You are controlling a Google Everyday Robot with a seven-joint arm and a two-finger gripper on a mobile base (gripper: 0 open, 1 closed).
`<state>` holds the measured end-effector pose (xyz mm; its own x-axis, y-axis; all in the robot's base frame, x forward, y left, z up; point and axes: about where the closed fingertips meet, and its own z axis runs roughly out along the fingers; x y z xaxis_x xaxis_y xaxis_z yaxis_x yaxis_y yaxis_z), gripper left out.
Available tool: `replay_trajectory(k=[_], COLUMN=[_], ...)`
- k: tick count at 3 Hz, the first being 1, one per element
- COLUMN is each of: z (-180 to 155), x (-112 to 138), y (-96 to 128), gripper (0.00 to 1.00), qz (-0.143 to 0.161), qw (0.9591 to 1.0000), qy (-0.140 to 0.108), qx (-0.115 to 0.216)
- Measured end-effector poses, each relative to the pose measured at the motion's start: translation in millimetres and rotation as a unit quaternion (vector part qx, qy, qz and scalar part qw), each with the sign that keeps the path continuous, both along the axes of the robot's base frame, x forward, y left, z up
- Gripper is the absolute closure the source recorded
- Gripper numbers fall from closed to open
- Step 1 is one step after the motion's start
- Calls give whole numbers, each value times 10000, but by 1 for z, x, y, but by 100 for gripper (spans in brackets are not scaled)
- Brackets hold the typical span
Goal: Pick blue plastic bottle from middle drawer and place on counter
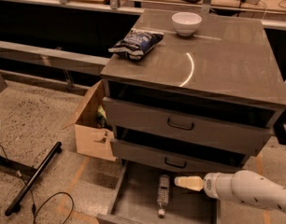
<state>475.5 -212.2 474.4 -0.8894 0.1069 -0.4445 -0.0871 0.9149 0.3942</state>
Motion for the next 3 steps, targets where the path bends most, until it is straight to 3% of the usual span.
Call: replay_trajectory(k=[1, 2, 3], z=[-33, -65, -64], x=[14, 28, 39], y=[2, 5, 9], gripper=[0, 0, 0], qz=[-309, -616, -613], qw=[9993, 9980, 9977], qy=[-142, -157, -288], qx=[162, 56, 8])
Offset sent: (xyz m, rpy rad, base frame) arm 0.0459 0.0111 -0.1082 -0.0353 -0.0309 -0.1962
